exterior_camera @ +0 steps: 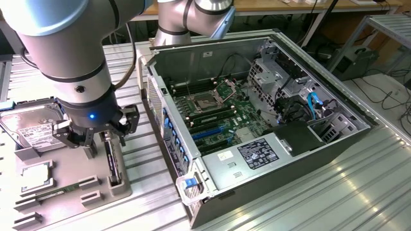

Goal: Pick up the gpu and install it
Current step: 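Pick up the gpu and move the gpu toward the slot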

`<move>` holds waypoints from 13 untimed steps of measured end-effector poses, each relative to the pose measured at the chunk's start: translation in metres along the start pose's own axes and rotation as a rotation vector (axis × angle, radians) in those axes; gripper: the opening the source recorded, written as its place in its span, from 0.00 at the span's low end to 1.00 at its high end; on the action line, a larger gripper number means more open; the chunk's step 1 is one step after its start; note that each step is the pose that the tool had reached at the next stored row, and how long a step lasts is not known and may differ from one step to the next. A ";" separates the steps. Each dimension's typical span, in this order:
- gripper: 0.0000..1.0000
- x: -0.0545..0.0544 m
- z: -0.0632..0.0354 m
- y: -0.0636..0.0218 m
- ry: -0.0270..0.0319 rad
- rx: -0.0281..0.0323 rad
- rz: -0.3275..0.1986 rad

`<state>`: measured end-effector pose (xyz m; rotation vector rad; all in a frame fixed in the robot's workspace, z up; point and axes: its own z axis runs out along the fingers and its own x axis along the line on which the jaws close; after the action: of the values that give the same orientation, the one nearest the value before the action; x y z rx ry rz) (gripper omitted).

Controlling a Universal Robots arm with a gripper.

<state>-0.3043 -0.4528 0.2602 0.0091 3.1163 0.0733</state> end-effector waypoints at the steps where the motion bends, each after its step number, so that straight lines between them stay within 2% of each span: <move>1: 0.60 0.000 0.0013 -0.0001 0.0000 0.0000 0.000; 13: 0.60 0.004 0.0161 -0.0012 0.0002 -0.0001 0.000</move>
<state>-0.3079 -0.4532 0.2440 0.0091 3.1165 0.0734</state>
